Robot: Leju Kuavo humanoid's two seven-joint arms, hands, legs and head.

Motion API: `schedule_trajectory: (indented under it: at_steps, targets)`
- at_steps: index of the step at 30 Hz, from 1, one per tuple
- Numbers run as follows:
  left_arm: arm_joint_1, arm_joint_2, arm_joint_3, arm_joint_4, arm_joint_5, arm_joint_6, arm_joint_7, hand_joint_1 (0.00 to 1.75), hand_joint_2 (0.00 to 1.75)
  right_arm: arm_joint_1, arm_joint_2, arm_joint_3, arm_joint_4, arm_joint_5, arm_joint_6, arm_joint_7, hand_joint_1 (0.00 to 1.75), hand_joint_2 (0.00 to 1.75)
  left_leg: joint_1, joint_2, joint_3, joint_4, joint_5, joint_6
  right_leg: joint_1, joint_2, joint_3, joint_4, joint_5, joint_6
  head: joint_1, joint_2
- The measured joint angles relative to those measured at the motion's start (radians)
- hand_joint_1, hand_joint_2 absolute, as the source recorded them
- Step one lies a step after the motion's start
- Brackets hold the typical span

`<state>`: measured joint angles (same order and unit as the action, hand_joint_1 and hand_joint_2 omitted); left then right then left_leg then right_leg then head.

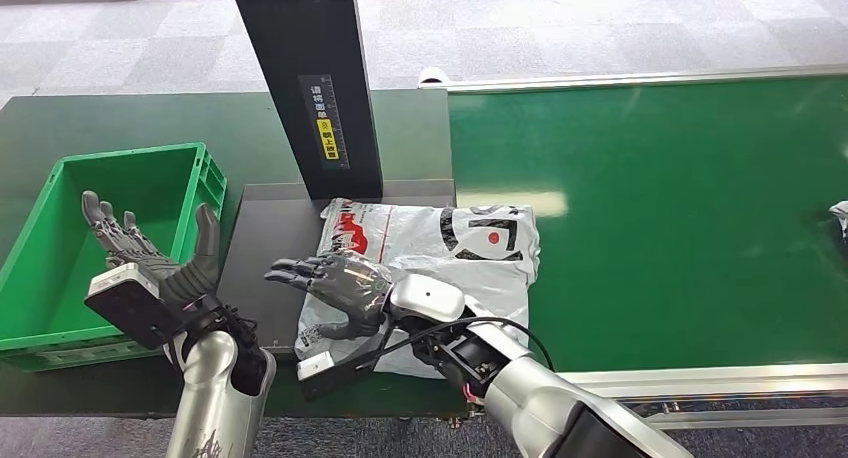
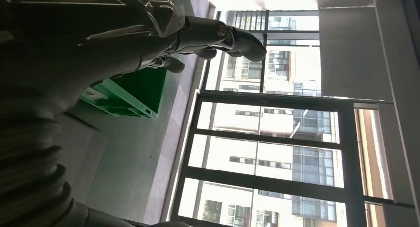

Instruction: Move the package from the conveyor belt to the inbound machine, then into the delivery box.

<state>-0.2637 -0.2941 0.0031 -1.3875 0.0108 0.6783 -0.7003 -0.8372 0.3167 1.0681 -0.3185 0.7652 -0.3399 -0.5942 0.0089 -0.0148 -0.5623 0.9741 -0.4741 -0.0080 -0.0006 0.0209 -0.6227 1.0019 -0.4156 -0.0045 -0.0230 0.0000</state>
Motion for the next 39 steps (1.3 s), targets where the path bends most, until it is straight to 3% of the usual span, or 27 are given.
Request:
schedule_trajectory:
  at_steps: [13, 18, 22, 29, 36, 39]
  targets:
    - [0.000, 0.000, 0.000, -0.007, 0.007, 0.000, 0.000, 0.00, 1.75, 0.000, 0.000, -0.092, -0.008, -0.089, -0.061, -0.091, 0.00, 1.75, 0.000, 0.000, 0.000, 0.000, 0.000, 0.000, 0.000, 0.000, 0.000, 0.000, 0.000, 0.000, 0.000, 0.000]
    - [0.000, 0.000, 0.000, -0.010, 0.013, 0.000, 0.000, 0.00, 1.75, -0.001, 0.000, -0.130, -0.011, -0.128, -0.065, -0.084, 0.00, 1.75, 0.000, 0.000, 0.000, 0.000, 0.000, 0.000, 0.000, 0.000, 0.000, 0.000, 0.000, 0.000, 0.000, 0.000]
    - [0.001, 0.000, 0.000, -0.014, 0.022, -0.001, 0.000, 0.00, 1.75, -0.014, -0.007, -0.198, -0.015, -0.224, -0.065, -0.026, 0.00, 1.75, 0.000, 0.000, 0.000, 0.000, 0.000, 0.000, 0.000, 0.000, 0.000, 0.000, 0.000, 0.000, 0.000, 0.000]
    - [0.000, 0.005, -0.021, -0.004, 0.047, -0.078, 0.000, 0.00, 1.75, -0.047, -0.040, -0.427, -0.060, -0.513, 0.024, 0.012, 0.00, 1.75, 0.000, 0.000, -0.001, 0.001, 0.000, 0.000, 0.000, 0.000, -0.001, 0.000, 0.000, 0.000, 0.000, 0.000]
    - [0.000, 0.025, -0.088, 0.036, 0.044, -0.194, 0.000, 0.00, 1.75, -0.035, -0.087, -0.663, -0.161, -0.788, 0.297, 0.045, 0.00, 1.75, 0.000, 0.000, -0.002, 0.001, 0.000, 0.000, 0.000, 0.000, -0.002, 0.000, 0.000, 0.000, 0.000, 0.000]
    - [0.000, 0.035, -0.118, 0.050, 0.028, -0.242, 0.003, 0.00, 1.75, -0.017, -0.102, -0.750, -0.196, -0.983, 0.503, 0.119, 0.00, 0.44, 0.000, -0.001, -0.003, 0.001, 0.000, 0.000, 0.000, 0.000, -0.003, 0.000, 0.000, 0.000, 0.000, 0.000]
